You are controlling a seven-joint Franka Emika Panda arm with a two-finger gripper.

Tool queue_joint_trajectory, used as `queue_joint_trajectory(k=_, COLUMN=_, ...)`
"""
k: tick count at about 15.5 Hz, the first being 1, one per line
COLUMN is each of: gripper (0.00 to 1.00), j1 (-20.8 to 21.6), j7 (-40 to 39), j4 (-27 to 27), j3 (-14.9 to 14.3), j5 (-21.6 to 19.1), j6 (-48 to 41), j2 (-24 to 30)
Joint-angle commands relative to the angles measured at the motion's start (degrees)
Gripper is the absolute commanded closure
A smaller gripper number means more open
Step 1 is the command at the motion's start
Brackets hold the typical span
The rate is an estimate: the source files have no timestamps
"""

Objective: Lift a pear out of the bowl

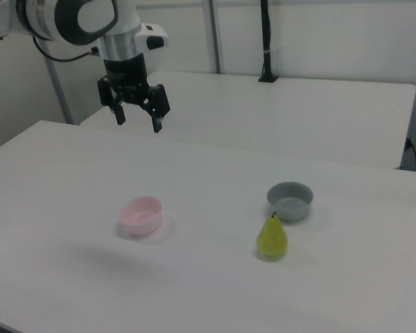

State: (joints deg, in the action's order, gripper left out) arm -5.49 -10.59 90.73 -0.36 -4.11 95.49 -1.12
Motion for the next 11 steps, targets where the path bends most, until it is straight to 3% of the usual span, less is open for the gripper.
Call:
queue_joint_trajectory(k=1, gripper=0.00, j1=1.0, j7=0.9, j4=2.9, j3=-1.7, j5=0.2, j6=3.0, j2=1.6)
queue_joint_trajectory(k=11, gripper=0.00, j1=0.7, j7=3.8, j4=2.7, j3=-1.2, j5=-0.2, j6=3.5, j2=1.4)
